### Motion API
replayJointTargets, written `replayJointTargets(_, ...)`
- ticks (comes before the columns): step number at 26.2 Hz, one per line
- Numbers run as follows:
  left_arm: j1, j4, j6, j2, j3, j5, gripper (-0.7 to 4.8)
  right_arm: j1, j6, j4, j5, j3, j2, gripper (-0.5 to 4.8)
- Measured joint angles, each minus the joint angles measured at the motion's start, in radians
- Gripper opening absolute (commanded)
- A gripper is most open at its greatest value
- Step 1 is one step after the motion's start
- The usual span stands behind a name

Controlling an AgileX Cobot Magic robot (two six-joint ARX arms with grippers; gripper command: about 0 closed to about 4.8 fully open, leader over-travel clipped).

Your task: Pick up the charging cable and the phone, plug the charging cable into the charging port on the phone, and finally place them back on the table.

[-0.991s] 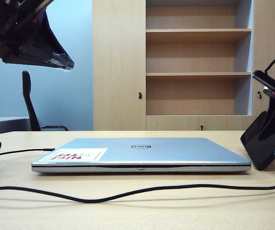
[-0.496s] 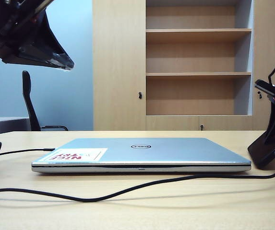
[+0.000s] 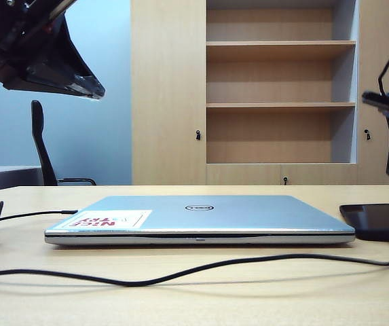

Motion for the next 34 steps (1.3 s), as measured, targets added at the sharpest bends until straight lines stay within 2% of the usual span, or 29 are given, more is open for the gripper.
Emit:
replayJointTargets(1,0.000,0.000,0.001,-0.001,0.000,0.000,-0.06,0.000,-0.002,-0.017,0.001,0.018,0.000,0.99)
replayJointTargets(3,0.000,-0.004,0.001,-0.010,0.000,0.000,-0.06,0.000,-0.002,-0.044,0.002,0.047,-0.003,0.23)
replayJointTargets(6,0.000,-0.013,0.001,-0.035,0.000,0.000,-0.06,0.000,-0.007,-0.094,0.003,0.078,-0.024,-0.05)
replayJointTargets(11,0.000,-0.104,0.001,-0.151,0.000,0.000,-0.06,0.015,-0.002,-0.102,0.022,0.077,-0.198,-0.05)
replayJointTargets(17,0.000,-0.225,0.002,-0.235,0.000,0.000,-0.06,0.063,-0.002,0.042,0.050,-0.013,-0.396,-0.05)
replayJointTargets(26,0.000,-0.349,0.002,-0.330,-0.003,0.000,-0.06,0.180,-0.002,0.264,0.087,-0.307,-0.719,-0.05)
replayJointTargets(34,0.000,-0.359,0.028,-0.444,-0.094,0.000,-0.06,0.220,-0.002,0.178,0.133,-0.370,-0.879,-0.05)
